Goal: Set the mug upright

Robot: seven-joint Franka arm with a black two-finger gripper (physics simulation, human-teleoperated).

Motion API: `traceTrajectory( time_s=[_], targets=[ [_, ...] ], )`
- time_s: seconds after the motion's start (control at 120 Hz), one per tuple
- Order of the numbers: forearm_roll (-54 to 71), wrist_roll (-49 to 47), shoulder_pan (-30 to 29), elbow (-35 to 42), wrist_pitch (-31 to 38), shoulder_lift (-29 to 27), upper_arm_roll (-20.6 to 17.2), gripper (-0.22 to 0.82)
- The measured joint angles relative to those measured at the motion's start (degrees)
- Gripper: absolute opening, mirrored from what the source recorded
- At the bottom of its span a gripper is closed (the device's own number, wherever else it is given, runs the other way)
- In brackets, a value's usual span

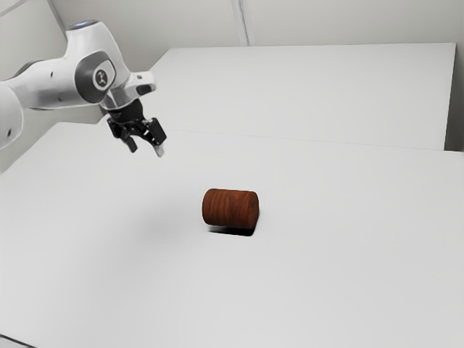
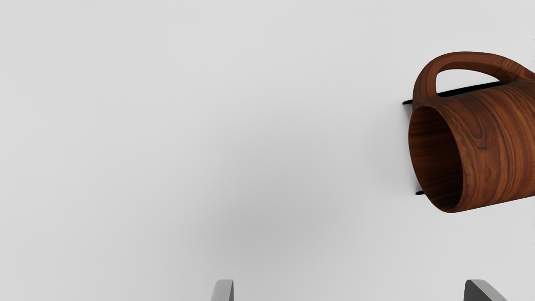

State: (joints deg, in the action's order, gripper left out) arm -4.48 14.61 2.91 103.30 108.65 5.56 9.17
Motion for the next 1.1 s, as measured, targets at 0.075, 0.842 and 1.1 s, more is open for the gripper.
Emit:
traceTrajectory(
  time_s=[0.075,0.842,1.1],
  targets=[
    [-0.75,0.11,0.03,1.0,0.69,-0.06,0.0,0.6],
    [-55.73,30.34,-7.21,4.27,-6.68,18.07,0.61,0.6],
    [-63.17,38.35,-7.39,8.53,-8.84,17.91,0.72,0.6]
  ],
)
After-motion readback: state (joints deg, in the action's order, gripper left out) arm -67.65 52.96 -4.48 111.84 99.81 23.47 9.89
